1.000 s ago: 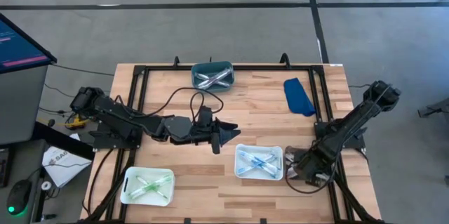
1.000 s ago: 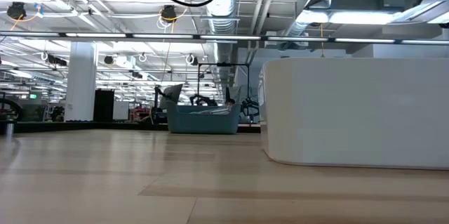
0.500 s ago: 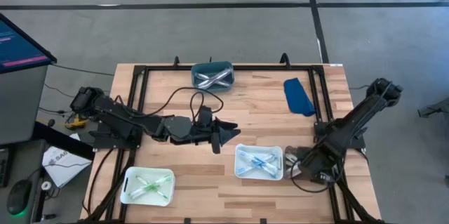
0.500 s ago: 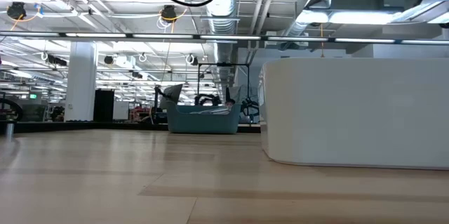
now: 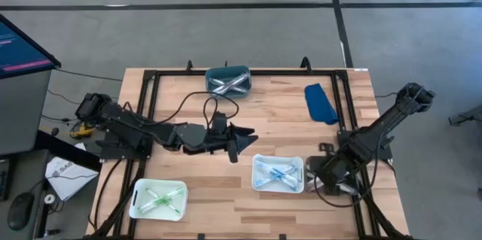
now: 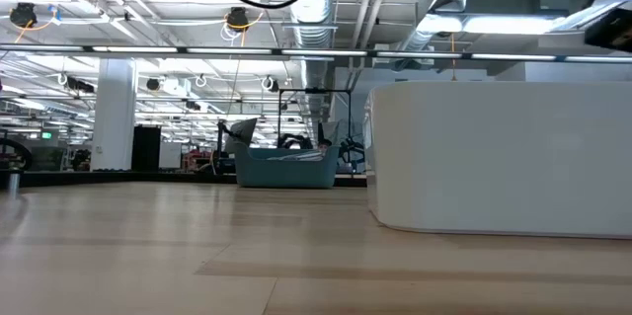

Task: Pick & Place Toothbrushes
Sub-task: Return to Home Position

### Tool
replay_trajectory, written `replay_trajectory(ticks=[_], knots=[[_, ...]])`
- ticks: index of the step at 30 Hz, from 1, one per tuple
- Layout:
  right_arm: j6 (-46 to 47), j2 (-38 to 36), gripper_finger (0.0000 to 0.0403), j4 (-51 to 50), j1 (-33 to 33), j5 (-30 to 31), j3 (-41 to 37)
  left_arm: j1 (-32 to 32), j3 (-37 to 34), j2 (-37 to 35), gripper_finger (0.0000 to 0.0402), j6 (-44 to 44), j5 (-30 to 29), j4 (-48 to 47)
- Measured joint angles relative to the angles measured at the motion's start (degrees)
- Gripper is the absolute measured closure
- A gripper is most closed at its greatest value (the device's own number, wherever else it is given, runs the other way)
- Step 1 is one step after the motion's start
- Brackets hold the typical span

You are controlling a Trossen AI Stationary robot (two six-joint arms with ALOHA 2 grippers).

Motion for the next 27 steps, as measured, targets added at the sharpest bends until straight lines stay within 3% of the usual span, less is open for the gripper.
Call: replay_trajectory(ticks=[4,10,17,27], knots=[[-7.1,0.0,0.0403,7.9,-3.9,0.3,-2.0,0.5,0.0,0.0,0.0215,0.1,0.0,0.0],[-12.1,-0.3,0.0403,11.9,-16.3,-0.7,-3.0,1.9,0.0,0.0,0.0215,1.8,0.0,0.0],[-21.8,-5.6,0.0403,28.0,-27.3,-3.2,-3.0,4.9,0.0,0.0,0.0215,5.9,0.0,0.0],[-23.2,-12.8,0.0403,34.1,-41.6,-3.8,-5.8,7.5,0.0,0.0,0.0215,6.6,0.7,0.0]])
